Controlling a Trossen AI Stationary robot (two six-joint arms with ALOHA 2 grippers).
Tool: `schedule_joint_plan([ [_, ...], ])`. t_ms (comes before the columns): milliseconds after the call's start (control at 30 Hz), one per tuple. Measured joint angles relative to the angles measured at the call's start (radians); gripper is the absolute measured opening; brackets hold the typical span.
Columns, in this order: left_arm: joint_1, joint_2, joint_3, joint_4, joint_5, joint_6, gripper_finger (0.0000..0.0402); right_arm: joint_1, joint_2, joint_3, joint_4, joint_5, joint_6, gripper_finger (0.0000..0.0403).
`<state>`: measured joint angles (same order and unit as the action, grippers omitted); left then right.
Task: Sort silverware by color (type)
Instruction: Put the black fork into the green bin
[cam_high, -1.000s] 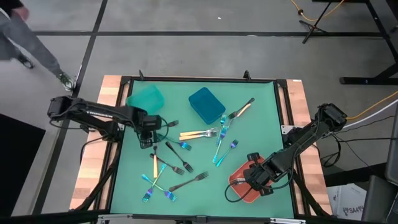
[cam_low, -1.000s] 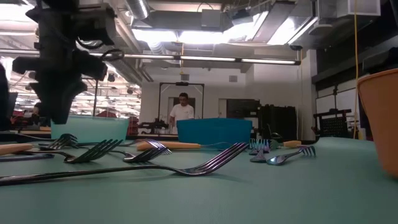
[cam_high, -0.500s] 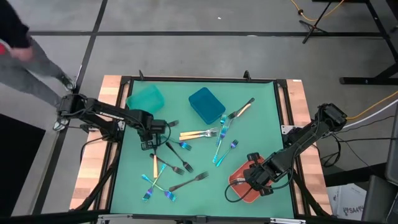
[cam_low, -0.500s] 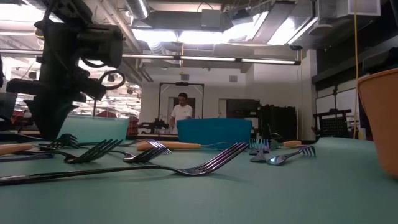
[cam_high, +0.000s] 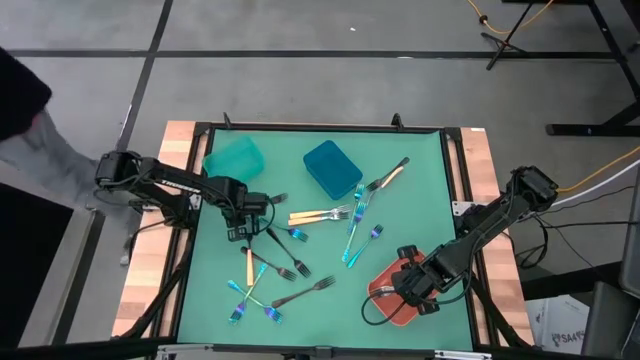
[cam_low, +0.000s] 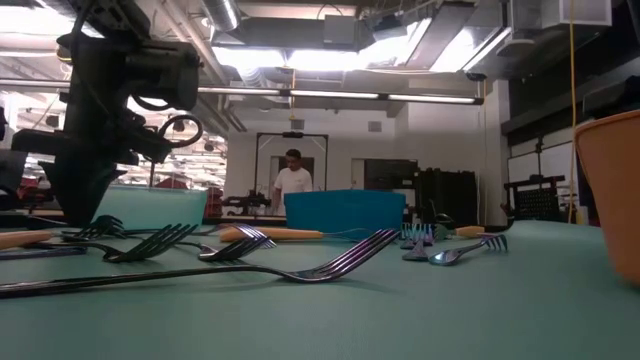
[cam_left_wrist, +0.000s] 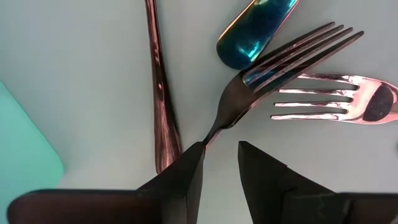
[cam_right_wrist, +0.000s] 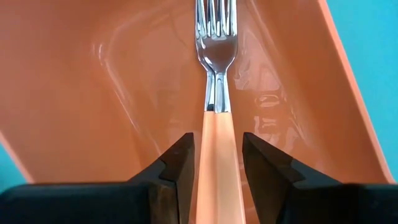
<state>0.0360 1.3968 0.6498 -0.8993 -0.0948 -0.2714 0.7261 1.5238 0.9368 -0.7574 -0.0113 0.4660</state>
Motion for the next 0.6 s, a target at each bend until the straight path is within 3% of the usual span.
schedule_joint_plan([
  [600,0.001,0.002,0.010,0.007,0.000,-0.017,0.0096,0.000,0.000,0.000,0.000,0.000,0.000,0.0124],
])
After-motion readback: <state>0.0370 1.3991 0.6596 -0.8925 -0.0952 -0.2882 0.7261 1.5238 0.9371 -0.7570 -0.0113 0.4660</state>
